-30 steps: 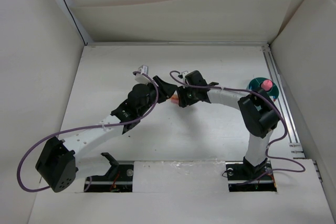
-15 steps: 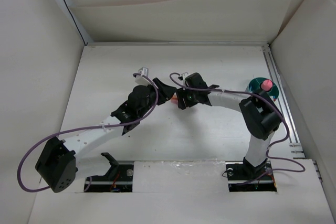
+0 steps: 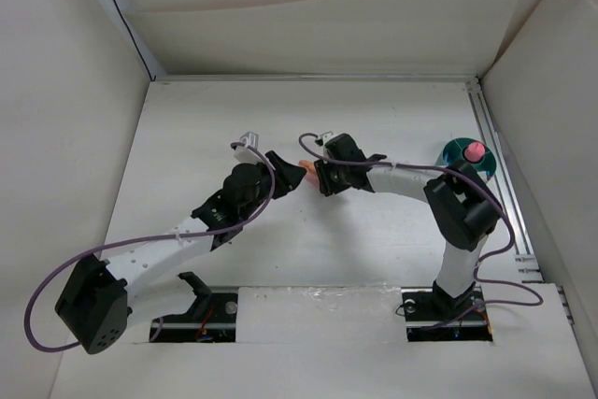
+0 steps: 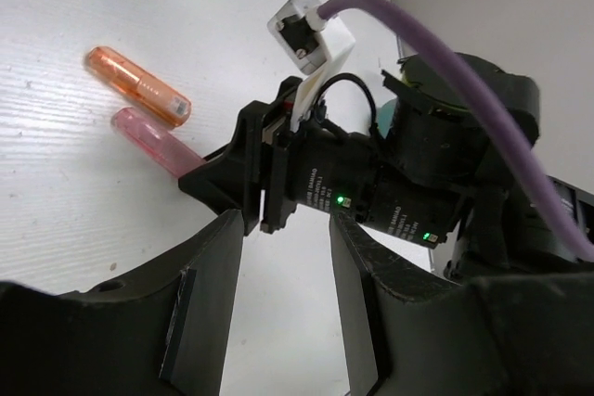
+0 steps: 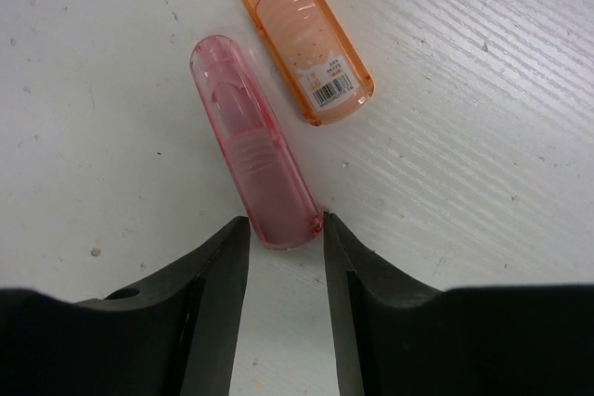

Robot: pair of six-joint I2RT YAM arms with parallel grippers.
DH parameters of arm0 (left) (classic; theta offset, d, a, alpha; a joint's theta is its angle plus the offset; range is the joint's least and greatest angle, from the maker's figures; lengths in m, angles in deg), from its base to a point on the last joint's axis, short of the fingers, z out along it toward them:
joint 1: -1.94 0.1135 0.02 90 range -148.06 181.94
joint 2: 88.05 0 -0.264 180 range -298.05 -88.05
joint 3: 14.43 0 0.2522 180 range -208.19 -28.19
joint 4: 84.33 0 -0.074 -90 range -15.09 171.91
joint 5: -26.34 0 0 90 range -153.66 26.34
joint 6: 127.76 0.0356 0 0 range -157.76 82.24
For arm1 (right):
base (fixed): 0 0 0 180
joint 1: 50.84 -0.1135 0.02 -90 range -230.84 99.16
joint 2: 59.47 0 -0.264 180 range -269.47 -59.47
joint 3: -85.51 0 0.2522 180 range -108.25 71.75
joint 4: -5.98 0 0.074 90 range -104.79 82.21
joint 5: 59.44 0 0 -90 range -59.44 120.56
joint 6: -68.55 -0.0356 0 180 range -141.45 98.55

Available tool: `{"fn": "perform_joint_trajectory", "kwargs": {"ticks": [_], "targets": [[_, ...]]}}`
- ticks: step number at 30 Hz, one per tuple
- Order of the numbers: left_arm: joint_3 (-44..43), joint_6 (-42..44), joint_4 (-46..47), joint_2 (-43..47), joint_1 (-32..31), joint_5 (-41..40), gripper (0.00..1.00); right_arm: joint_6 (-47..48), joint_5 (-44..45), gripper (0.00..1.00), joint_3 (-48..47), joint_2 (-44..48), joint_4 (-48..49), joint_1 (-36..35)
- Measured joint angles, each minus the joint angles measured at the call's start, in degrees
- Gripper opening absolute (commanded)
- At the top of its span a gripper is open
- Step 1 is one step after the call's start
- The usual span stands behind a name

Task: Sort the stationery into containers
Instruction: Pick up the pen from the center of the board.

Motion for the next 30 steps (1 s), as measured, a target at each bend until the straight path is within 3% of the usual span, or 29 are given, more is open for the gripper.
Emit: {"fn": "perform_joint_trajectory", "kwargs": {"ticks": [14, 24, 30], "targets": [[4.0, -0.1, -2.4, 2.3, 0.0, -0.4, 0.38, -1.3, 1.2, 0.16, 2.0, 2.0, -0.8, -1.7], [4.0, 0.0, -2.4, 2.5, 0.0, -0.4, 0.38, -3.0, 1.3, 0.16, 4.3, 18.4, -6.3, -2.1], [4.0, 0.1, -0.4, 1.7, 0.0, 1.2, 0.40, -5.2, 2.4, 0.16, 4.3, 26.6, -9.5, 6.4]]}}
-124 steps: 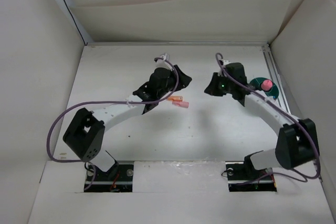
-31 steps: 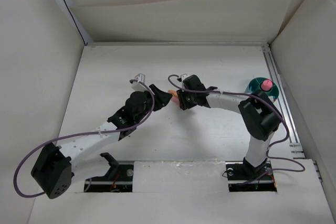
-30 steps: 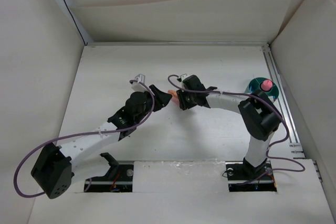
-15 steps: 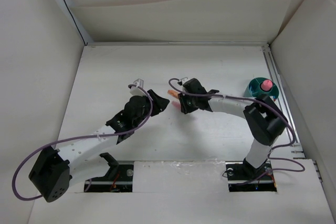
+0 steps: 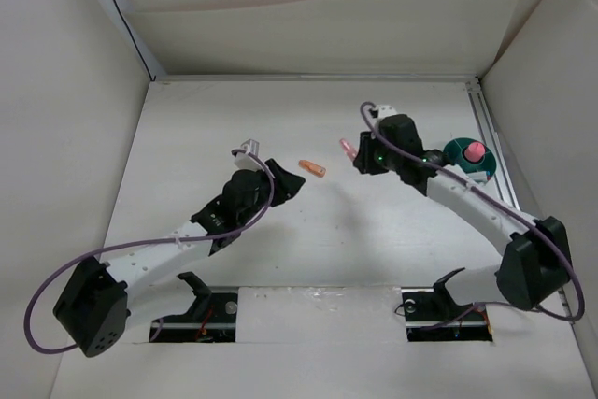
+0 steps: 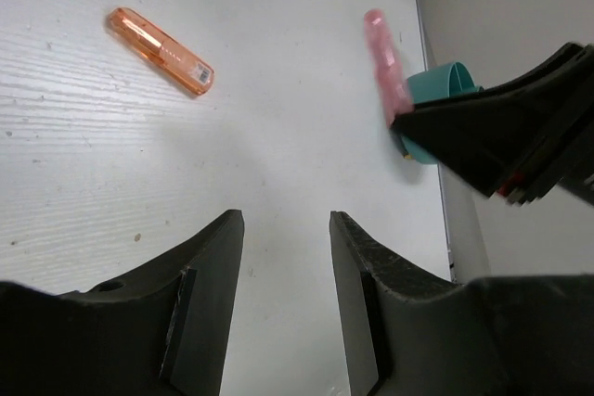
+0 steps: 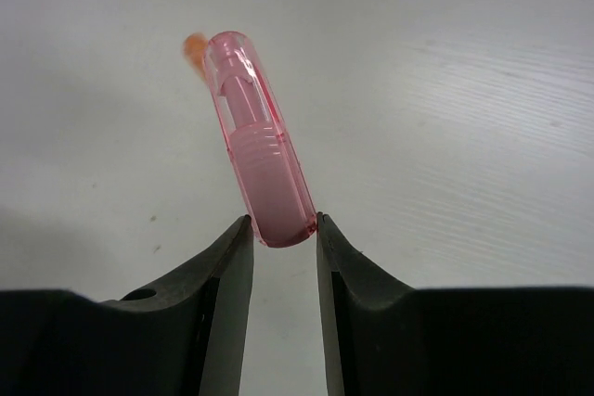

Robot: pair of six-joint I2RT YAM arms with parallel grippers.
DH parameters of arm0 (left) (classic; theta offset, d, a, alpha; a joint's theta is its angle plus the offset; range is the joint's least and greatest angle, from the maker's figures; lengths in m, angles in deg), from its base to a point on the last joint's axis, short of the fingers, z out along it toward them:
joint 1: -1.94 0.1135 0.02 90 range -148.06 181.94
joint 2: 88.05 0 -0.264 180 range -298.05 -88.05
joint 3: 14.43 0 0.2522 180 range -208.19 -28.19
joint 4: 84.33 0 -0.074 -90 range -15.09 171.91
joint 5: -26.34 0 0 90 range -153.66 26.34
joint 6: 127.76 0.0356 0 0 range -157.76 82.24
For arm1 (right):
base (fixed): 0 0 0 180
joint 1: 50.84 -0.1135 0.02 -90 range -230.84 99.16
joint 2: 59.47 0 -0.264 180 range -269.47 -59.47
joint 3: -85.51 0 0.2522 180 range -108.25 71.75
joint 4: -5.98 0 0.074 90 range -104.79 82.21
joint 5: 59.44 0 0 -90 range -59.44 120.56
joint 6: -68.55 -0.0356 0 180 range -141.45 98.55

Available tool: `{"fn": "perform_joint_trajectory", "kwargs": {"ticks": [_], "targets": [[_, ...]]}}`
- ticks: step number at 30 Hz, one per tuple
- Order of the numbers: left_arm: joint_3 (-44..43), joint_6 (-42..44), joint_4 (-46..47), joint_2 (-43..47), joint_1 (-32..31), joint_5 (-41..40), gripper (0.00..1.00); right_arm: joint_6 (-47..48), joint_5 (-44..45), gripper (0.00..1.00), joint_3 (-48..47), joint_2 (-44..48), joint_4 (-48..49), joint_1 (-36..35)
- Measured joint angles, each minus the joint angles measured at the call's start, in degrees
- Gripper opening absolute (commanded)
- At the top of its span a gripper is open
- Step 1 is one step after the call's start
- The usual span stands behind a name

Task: Sort the stationery into containers
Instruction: Pick up the pen from the center of the board, then place the pen in the storage box.

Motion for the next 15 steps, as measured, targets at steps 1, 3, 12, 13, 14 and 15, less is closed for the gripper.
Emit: {"fn": "perform_joint_trajectory", "kwargs": {"ticks": [1, 3, 12, 13, 14, 15], "targets": [[0.0, 0.1, 0.2, -0.4, 0.0, 0.4, 0.40, -0.7, 0.2, 0.16, 0.0, 1.0, -0.5, 2.2], [0.0, 0.3, 1.3, -1.8, -0.1, 1.4, 0.40, -2.1, 0.9, 0.16, 0.0, 3.0, -1.6, 7.1], [-0.2, 2.3, 4.4, -11.0, -3.1, 8.0, 0.41, -9.2, 3.0, 0.16, 2.0, 14.4, -5.4, 27.8], [-0.2, 2.4, 4.8, -11.8, -3.1, 9.0, 0.41, -9.9, 2.4, 0.16, 3.0, 15.8, -5.4, 29.7], [-0.2, 2.6, 5.1, -12.4, -3.1, 9.7, 0.41, -10.5, 1.2, 0.16, 4.0, 16.9, -5.5, 32.0], [-0.2, 2.6, 5.4, -12.8, -3.1, 10.4, 0.41, -11.2, -0.4, 0.16, 4.9, 17.7, -5.4, 34.0]]}}
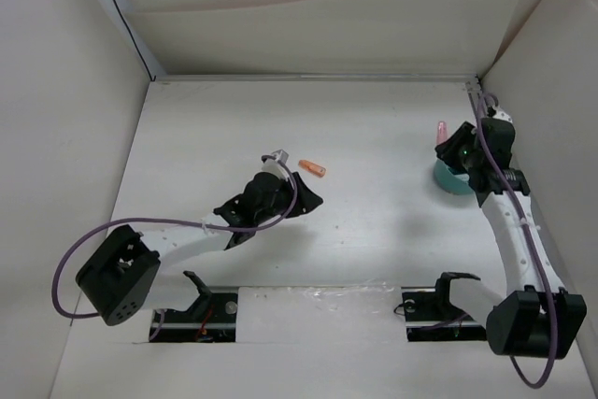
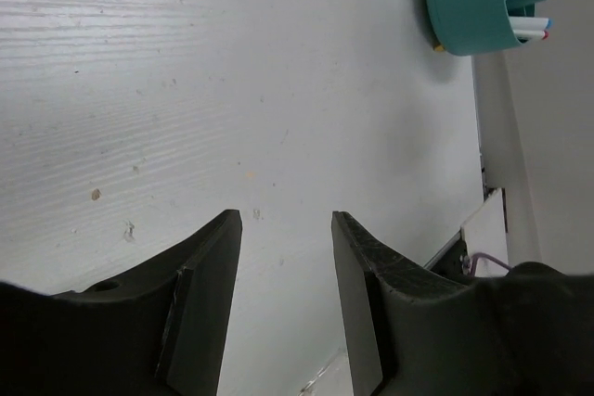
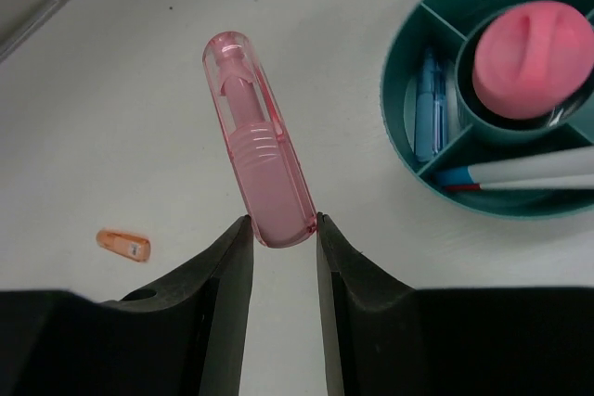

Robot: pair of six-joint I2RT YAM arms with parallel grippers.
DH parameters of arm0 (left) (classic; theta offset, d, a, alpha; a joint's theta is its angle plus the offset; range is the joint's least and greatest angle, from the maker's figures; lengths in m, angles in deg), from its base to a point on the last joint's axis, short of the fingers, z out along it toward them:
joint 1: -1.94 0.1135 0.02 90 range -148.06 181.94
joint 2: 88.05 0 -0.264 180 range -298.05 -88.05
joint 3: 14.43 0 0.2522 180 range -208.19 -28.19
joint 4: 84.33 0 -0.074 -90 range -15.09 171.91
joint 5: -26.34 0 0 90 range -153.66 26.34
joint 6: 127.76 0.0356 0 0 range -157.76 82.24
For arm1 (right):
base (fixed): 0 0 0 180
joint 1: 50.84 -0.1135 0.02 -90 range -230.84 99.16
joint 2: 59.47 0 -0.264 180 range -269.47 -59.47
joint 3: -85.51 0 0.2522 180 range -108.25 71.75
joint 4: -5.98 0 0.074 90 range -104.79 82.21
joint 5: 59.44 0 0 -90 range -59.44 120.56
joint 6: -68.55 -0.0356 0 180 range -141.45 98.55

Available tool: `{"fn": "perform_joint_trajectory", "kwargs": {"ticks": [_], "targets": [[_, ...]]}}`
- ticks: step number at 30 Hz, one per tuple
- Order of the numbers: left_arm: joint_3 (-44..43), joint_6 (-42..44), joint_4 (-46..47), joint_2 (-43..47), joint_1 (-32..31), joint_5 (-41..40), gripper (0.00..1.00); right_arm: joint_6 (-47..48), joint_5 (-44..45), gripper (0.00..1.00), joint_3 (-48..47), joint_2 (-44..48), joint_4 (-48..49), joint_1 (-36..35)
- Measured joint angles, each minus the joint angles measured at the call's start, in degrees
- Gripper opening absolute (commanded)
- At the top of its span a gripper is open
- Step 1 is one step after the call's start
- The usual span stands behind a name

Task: Sort the stationery into containers
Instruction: Place the pen in the storage box.

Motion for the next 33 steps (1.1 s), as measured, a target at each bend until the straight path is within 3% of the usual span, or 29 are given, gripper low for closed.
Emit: {"fn": "perform_joint_trajectory", "kwargs": {"ticks": [10, 16, 24, 33], "targets": [[-0.4, 0.9, 1.3, 1.7, -0.8, 2.8, 0.42, -9.2, -18.9, 0.16, 10.2, 3.8, 3.1, 13.8], [-0.4, 1.0, 1.7, 4.4, -1.0, 3.1, 0.42, -18.8, -27.4, 0.16, 14.4, 4.5, 9.2, 16.3], [-0.4, 1.1, 1.7, 6.5, -1.0, 3.1, 0.43, -31.0, -30.3, 0.16, 18.3, 6.1, 15.2, 18.1], [-0.4, 1.0, 1.8, 6.5, -1.0, 3.1, 0.43, -37.1, -31.1, 0.16, 20.5, 4.8, 18.9, 22.1]]}}
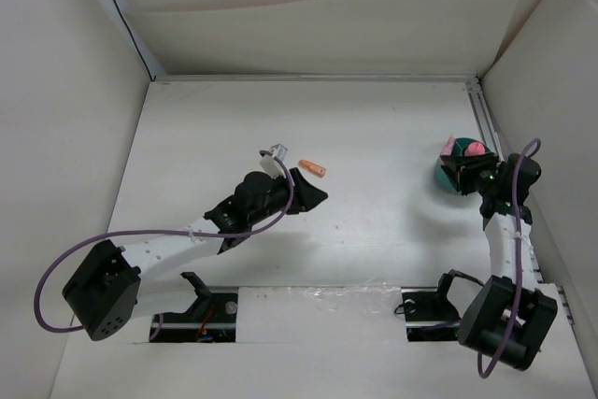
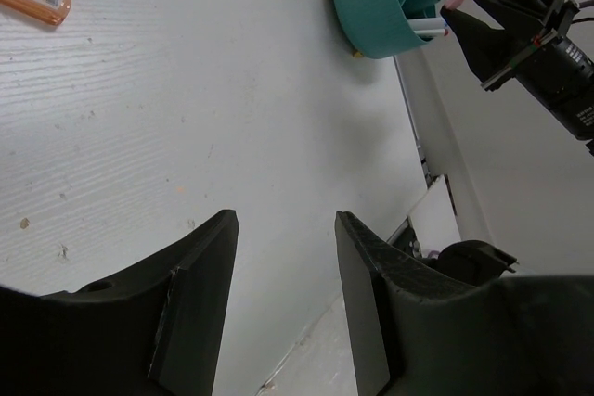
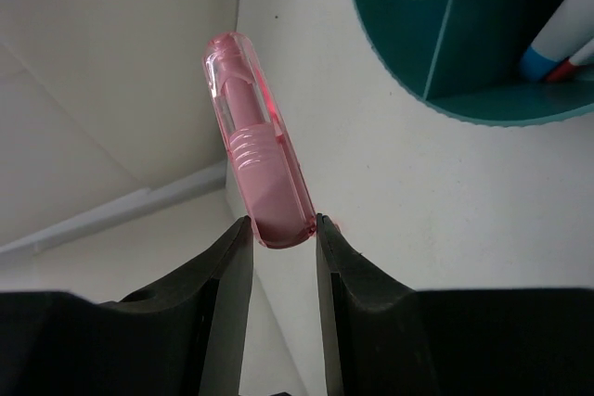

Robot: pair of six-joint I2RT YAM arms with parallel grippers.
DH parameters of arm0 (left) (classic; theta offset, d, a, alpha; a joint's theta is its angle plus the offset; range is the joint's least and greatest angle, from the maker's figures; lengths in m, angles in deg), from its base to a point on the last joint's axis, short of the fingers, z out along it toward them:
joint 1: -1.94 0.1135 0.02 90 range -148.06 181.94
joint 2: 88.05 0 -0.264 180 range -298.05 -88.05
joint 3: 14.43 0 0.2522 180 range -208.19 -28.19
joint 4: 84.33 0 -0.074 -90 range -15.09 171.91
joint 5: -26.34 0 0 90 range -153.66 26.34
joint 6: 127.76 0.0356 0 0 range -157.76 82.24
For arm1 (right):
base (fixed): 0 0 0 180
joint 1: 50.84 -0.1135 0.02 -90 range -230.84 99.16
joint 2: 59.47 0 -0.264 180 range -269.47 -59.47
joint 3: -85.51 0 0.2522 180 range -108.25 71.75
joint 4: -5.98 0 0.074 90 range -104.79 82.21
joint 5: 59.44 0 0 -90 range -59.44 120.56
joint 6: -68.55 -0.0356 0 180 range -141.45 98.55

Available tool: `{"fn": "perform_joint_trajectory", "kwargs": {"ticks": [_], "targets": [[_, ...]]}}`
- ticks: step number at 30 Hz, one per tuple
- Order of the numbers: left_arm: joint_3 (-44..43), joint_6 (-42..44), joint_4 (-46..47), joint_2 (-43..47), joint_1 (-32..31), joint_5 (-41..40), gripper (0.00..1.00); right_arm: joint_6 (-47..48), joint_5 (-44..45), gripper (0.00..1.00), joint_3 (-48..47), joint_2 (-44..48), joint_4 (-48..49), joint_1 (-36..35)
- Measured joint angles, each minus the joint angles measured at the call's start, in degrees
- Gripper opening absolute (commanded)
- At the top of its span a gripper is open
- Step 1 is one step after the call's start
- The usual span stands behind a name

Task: Sort the stationery into containers
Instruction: Place the pen in the storage box.

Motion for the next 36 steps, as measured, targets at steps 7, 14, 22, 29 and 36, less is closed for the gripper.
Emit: {"fn": "perform_joint_trajectory", "kwargs": {"ticks": [7, 14, 22, 29, 36], "targets": [[0.1, 0.0, 0.1, 0.0, 0.0, 0.0, 0.43, -2.8, -2.2, 0.16, 1.4, -2.7, 1.4, 4.2], [0.1, 0.0, 0.1, 0.6, 0.0, 0.0, 0.43, -5.2, -4.3, 0.16, 1.9, -6.3, 4.0, 5.6], [0.1, 0.0, 0.3, 1.4, 0.0, 0.0, 0.43, -7.1, -5.8, 0.16, 3.8, -11.3, 7.5, 6.3], [0.1, 0.0, 0.3, 1.4, 0.0, 0.0, 0.43, -8.9, -7.3, 0.17, 3.8, -13.4, 10.7, 6.4], [0.1, 0.0, 0.3, 1.4, 0.0, 0.0, 0.43, -9.9, -7.7, 0.19, 3.8, -14.9, 12.9, 6.4]]}}
